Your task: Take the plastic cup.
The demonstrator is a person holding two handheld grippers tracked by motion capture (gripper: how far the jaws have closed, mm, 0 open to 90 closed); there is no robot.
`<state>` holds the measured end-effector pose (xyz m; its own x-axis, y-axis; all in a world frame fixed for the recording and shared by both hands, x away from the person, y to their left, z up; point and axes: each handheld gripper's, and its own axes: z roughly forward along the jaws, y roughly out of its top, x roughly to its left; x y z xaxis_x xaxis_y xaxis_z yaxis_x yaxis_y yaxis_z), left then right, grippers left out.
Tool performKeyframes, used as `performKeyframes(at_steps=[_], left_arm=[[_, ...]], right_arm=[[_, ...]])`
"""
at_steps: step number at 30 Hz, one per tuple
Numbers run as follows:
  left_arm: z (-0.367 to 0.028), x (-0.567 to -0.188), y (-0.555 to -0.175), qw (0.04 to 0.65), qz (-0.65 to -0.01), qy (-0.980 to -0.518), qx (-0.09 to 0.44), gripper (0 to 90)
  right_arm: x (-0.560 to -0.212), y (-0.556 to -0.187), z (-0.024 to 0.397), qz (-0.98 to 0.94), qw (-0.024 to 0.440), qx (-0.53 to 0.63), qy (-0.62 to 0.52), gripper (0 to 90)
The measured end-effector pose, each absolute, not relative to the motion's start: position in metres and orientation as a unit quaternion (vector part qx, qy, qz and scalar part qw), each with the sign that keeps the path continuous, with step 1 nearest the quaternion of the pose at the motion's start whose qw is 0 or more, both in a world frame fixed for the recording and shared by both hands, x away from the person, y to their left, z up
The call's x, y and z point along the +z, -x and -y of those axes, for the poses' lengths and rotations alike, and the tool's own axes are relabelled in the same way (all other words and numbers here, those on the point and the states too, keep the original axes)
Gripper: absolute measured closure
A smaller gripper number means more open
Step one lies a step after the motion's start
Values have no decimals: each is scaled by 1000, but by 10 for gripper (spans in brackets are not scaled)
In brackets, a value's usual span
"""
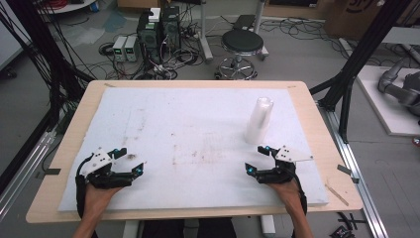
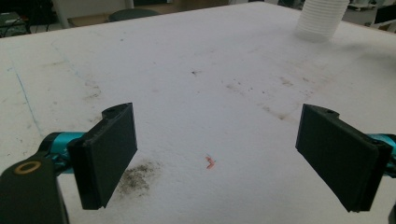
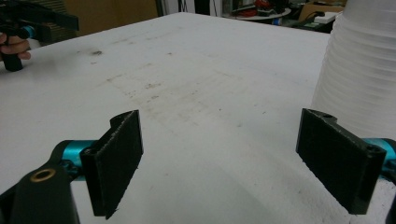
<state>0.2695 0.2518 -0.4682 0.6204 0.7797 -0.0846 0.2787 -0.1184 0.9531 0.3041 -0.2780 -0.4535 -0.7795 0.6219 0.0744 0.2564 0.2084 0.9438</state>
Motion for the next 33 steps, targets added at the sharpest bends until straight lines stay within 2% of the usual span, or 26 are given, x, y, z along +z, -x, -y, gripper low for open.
performKeyframes(at_steps=[19,25,33], left_arm=[[-252,-468,-269,547,-378,-709,233,124],[-251,-468,-269,547,-376,-710,237,124],[-253,-468,-270,549,-383,-707,230,124]], right_arm=[[-451,-307,276,-777,146,546,-279,146],[-436,-304,283,-767,144,559,-278,145],[-392,-309,310,-755,174,559,-295,144]])
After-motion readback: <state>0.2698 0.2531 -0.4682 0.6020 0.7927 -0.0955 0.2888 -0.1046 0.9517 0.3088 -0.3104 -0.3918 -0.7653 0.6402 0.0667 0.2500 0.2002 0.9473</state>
